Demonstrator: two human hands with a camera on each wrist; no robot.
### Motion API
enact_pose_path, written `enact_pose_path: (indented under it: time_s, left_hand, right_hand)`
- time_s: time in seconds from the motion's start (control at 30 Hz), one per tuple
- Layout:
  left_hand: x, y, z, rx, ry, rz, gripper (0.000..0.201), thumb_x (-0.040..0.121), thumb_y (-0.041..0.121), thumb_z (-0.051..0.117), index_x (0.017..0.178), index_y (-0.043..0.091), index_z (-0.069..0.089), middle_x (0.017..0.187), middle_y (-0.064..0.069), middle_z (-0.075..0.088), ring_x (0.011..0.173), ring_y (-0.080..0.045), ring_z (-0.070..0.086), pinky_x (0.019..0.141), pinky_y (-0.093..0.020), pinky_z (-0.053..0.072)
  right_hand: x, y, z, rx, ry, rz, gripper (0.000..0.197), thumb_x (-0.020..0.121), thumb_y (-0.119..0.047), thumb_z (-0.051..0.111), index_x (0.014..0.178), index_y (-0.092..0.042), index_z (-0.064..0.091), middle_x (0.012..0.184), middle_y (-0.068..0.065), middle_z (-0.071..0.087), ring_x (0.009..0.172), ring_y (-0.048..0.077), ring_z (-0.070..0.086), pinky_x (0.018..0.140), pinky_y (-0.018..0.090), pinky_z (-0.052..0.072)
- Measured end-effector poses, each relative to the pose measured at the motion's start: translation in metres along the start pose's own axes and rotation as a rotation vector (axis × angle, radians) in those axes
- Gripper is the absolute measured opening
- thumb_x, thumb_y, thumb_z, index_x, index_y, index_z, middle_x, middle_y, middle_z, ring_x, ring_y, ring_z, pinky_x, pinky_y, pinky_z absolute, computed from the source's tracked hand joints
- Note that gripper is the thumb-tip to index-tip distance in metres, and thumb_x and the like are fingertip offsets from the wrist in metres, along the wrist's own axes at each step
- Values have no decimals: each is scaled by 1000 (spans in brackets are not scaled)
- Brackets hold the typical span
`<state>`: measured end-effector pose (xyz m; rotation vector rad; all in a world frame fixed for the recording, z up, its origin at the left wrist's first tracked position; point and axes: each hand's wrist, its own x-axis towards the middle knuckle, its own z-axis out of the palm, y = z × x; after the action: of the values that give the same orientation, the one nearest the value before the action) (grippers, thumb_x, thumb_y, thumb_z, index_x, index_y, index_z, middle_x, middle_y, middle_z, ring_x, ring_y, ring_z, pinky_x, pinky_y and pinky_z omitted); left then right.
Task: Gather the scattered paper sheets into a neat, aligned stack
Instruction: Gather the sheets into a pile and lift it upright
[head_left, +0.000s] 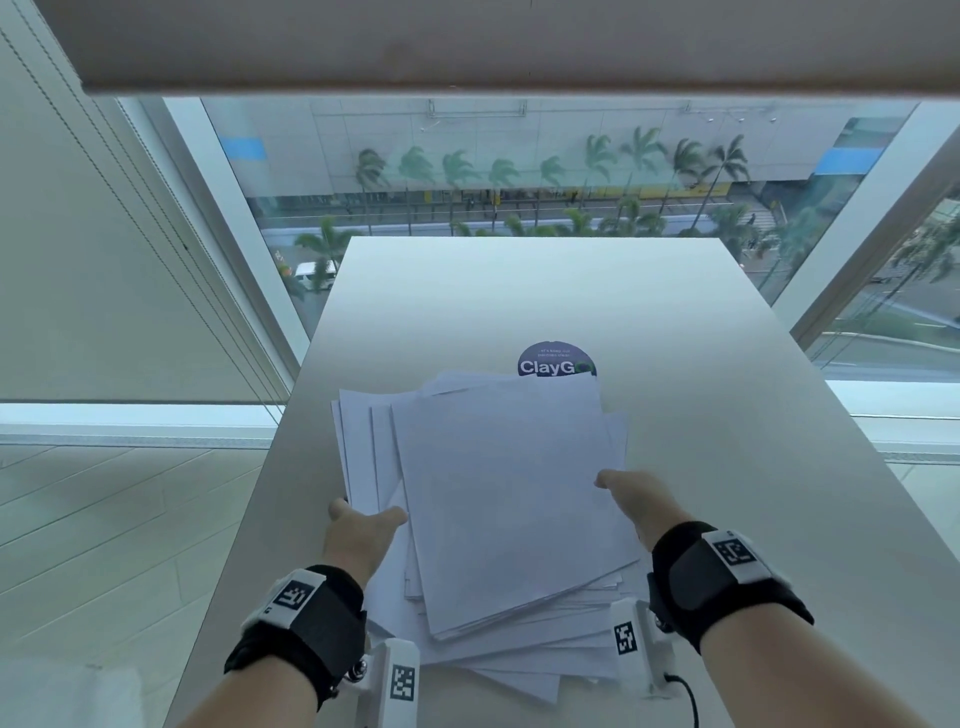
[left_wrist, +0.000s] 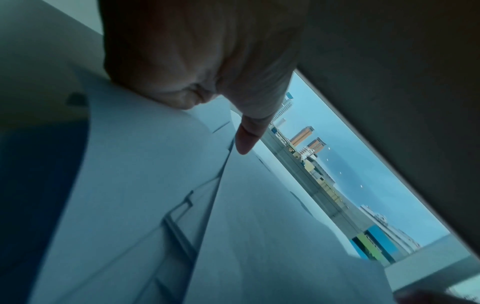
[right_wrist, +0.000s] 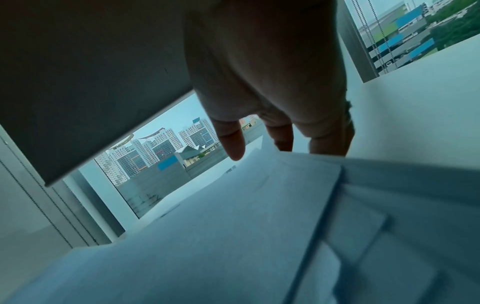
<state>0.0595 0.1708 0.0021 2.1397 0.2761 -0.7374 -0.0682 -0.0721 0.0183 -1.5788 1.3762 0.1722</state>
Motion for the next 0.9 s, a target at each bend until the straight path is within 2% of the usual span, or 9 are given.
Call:
enact_pose_path:
  time_s: [0.2,0.3,0.37,0.5,0.57,0.67,0.77,0.83,0.9]
  left_hand:
    - [-8,1,1,-7,-26,22,82,81,19,61,143,-2,12,149,-19,28,135,-35,31,104,-41,31]
    - [-10,-4,-1,-9,-31,36,86,69,22,66,140,-1,24,143,-20,38,130,-36,40,106,-42,36]
    - [-5,-13,-3,-4,-10,49,83,56,24,61,132,0,39,128,-20,55,114,-37,54,100,-47,45]
    - [-4,-27,-11,-14,-35,55,46,63,14,68,106,2,59,98,-18,68,89,-36,65,85,-48,54]
    - [-3,-32,-15,-12,-57,47,41,55,19,69,94,8,61,93,-17,69,86,-37,66,83,-51,55]
    - [5,-37,-21,1,-77,18,38,54,20,77,86,9,61,95,-20,70,87,-38,66,85,-53,53]
    - [0,-26,-27,116,-54,28,64,52,34,75,104,1,58,114,-23,64,103,-38,61,95,-50,48]
    - [-8,-14,-29,248,-117,14,81,73,38,69,135,-1,35,143,-21,41,129,-35,43,107,-42,35]
    - [-11,-5,-29,321,-178,-27,83,87,37,56,145,0,10,155,-18,19,141,-33,24,111,-41,26]
  right_hand:
    - [-6,-12,12,13,-119,-82,54,86,-18,56,133,3,39,141,18,41,128,33,39,101,38,33]
    - [-6,-9,26,-5,-156,-106,56,85,-18,56,133,2,37,133,16,46,120,31,44,96,36,36]
    - [-6,-5,34,-37,-168,-112,58,85,-19,57,135,1,34,133,16,45,120,31,44,96,36,36]
    - [1,-3,38,-150,-123,-142,55,83,-20,57,132,-3,38,136,17,41,118,32,45,100,37,39]
    - [3,-6,34,-217,-62,-120,51,82,-24,55,128,-6,43,132,18,37,106,31,46,95,39,44]
    - [8,-8,26,-223,29,-68,53,82,-24,52,129,-3,40,133,21,30,108,35,46,88,37,43]
    - [14,-6,25,-2,15,-24,43,81,-16,54,119,2,46,117,17,37,108,32,47,68,37,54]
    - [16,-6,26,167,-7,16,36,80,-14,56,111,2,50,106,12,43,99,30,49,52,32,52]
    - [12,-10,24,261,-31,27,24,83,-11,55,103,0,49,89,9,45,82,26,50,50,31,51]
